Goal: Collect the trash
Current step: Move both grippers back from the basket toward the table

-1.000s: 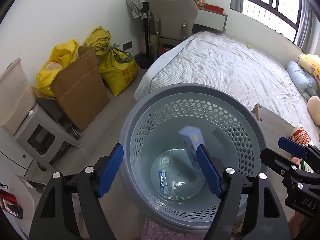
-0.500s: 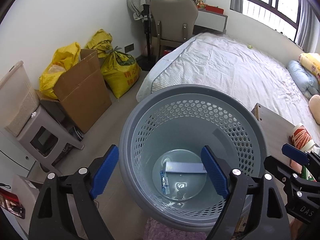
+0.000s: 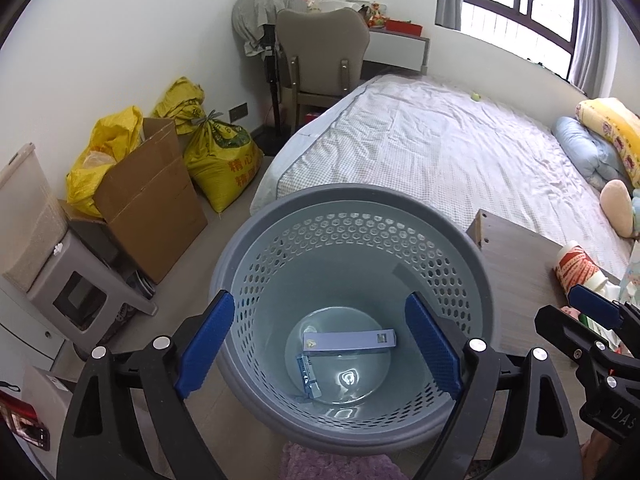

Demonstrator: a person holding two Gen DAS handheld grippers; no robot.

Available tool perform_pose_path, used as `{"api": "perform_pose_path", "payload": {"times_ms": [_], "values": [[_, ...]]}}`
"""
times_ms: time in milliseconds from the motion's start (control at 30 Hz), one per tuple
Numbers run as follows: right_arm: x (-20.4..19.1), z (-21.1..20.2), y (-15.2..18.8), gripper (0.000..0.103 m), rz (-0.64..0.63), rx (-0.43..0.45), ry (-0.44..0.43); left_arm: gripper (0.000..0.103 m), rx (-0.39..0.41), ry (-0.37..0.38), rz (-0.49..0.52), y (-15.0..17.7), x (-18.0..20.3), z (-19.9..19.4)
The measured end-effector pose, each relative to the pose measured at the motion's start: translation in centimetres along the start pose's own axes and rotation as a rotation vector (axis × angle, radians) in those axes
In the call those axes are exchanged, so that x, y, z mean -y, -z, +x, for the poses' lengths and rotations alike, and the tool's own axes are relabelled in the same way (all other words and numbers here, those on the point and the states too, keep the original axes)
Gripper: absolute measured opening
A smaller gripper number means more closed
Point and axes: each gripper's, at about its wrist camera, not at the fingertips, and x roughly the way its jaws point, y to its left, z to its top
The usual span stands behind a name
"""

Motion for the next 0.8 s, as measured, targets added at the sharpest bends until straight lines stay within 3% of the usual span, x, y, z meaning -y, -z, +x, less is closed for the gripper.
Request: {"api": "perform_pose_path", "payload": {"times_ms": [500, 800], "values": [[5.0, -6.0, 5.7, 0.067, 0.096, 0.027, 0.082, 0.086, 0.022, 0.098, 0.108, 2.3, 6.9, -2.5], [10.7, -10.1, 10.6, 0.067, 0.227, 0.033, 0.205, 0.086, 0.006, 0.158, 0.184, 4.0, 11.2, -3.3]]}}
